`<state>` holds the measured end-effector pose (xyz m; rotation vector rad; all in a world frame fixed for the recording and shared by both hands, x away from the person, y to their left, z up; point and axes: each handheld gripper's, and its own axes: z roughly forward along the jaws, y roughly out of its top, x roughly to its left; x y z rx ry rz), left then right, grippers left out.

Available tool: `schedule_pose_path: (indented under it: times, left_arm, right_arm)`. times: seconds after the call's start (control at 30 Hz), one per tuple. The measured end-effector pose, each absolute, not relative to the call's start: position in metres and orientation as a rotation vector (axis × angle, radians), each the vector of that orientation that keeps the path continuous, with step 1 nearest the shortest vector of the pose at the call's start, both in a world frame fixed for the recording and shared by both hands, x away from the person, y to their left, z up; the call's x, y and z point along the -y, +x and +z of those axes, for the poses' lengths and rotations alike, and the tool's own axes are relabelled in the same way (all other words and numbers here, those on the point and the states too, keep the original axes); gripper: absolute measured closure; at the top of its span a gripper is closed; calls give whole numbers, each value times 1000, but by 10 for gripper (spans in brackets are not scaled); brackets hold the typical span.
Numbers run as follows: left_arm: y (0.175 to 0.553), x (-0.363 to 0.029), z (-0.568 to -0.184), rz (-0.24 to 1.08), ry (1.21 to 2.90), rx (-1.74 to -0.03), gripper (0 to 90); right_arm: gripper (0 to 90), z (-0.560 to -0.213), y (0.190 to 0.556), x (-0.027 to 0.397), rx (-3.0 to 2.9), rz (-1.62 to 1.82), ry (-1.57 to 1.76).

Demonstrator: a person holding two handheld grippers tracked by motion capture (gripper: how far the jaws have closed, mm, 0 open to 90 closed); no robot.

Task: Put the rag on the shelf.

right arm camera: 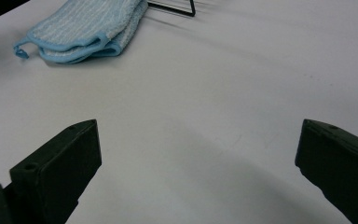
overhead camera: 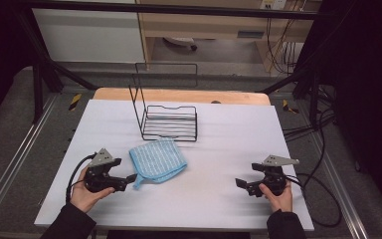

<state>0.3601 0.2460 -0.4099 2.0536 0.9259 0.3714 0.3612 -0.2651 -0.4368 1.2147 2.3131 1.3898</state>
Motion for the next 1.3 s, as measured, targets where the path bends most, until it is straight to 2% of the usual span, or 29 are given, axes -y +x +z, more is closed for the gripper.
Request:
schedule_pose_path:
  times: [0.43, 0.67, 0.9, 1.3]
  left_arm:
    - [370, -199, -399, 352, 2191, -843, 317]
    - [376, -176, -416, 312, 2291, -810, 397]
    - [380, -173, -434, 283, 2336, -825, 461]
    - [383, -173, -439, 302, 2326, -851, 552]
  right_arm:
    - [8, -437, 362, 265, -2317, 1384, 1201]
    - [8, -437, 361, 265, -2322, 1379, 1210]
    - [8, -438, 362, 264, -2323, 1371, 1204]
    - [8, -439, 362, 264, -2325, 1370, 1202]
